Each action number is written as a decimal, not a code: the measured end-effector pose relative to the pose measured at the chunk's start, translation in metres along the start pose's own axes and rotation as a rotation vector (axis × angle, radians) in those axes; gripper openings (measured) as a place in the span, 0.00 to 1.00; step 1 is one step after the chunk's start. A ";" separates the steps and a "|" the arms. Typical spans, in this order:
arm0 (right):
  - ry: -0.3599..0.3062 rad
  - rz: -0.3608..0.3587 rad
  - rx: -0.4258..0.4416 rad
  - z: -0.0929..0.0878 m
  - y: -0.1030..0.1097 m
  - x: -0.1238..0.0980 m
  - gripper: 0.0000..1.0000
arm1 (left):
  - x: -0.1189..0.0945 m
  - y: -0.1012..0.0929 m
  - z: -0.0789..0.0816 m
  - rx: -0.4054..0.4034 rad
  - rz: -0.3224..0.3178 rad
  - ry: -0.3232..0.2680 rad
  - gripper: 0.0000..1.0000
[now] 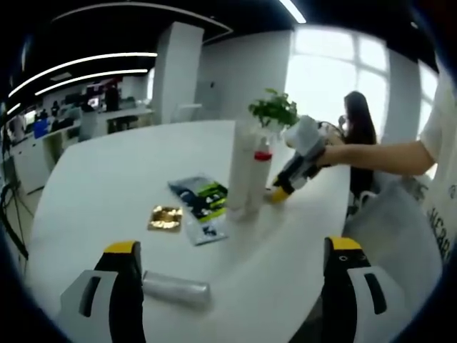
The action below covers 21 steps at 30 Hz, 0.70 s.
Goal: Arrange the skincare products in the storage area until every visible bottle or jar stands upright without overlapping.
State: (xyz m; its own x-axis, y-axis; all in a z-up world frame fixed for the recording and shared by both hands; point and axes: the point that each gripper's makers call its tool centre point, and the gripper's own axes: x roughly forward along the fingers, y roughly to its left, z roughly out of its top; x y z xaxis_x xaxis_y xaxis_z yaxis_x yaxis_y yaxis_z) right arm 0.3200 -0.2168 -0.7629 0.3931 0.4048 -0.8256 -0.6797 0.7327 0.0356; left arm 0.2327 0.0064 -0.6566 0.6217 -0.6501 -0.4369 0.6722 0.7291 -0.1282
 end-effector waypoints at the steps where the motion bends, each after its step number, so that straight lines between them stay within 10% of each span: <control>1: -0.003 -0.005 0.008 -0.001 0.000 0.000 0.19 | 0.000 -0.001 0.000 0.001 -0.004 0.002 0.99; 21: -0.020 -0.009 0.140 -0.027 -0.006 -0.023 0.19 | 0.010 -0.025 0.010 -0.003 -0.088 -0.011 0.98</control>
State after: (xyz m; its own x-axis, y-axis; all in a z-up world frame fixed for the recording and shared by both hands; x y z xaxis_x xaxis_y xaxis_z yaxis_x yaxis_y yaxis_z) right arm 0.2982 -0.2449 -0.7589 0.4118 0.4078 -0.8150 -0.5838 0.8047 0.1077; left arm 0.2263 -0.0210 -0.6485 0.5644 -0.7140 -0.4143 0.7232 0.6697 -0.1688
